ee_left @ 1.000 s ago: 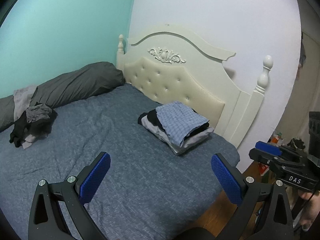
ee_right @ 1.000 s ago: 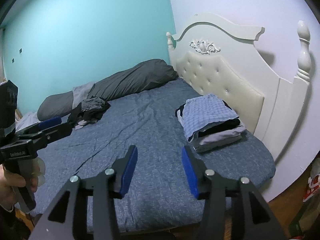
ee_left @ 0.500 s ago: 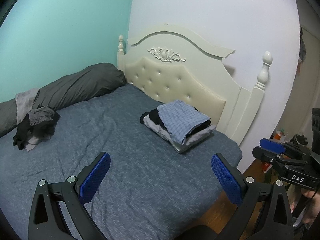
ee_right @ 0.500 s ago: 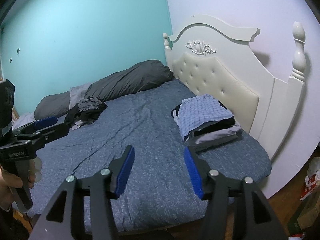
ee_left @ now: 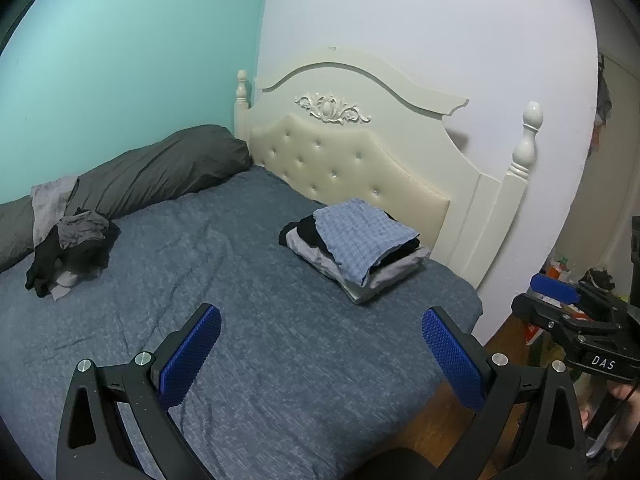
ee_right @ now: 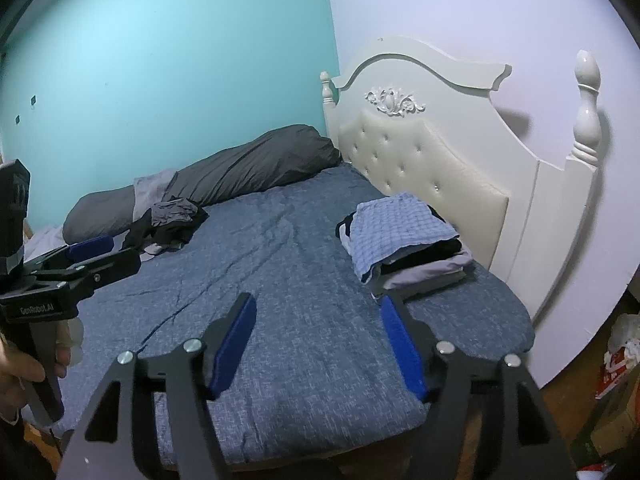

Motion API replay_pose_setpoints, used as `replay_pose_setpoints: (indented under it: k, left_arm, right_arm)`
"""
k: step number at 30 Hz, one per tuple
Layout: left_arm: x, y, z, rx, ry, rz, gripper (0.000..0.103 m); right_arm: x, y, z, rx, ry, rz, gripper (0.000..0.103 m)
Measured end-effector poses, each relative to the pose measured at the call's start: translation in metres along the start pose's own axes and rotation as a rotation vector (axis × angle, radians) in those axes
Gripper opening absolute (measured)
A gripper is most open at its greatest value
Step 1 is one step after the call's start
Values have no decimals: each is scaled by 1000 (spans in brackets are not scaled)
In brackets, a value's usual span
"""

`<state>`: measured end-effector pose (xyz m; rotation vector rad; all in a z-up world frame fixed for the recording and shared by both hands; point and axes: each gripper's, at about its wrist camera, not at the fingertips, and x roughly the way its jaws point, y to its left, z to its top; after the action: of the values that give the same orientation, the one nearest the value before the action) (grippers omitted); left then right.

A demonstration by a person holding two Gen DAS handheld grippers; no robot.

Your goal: Fold clothes

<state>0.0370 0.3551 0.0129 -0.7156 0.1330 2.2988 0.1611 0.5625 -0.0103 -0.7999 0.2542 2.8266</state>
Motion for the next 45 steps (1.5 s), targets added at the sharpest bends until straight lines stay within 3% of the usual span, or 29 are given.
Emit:
replay_pose_setpoints:
  k: [3,8,45]
  left_arm:
    - [-1,-1,-2,3,5,-2,103]
    - [-3,-3,-5,5,2,-12,103]
    - [-8,-6,-24,7,21,5,103]
  right_arm:
    - [-3,-1,-1,9,-3,-13,78]
    - [-8,-1,-3,10,-8,-28,81]
    - [-14,1,-24,34,2,-69,83]
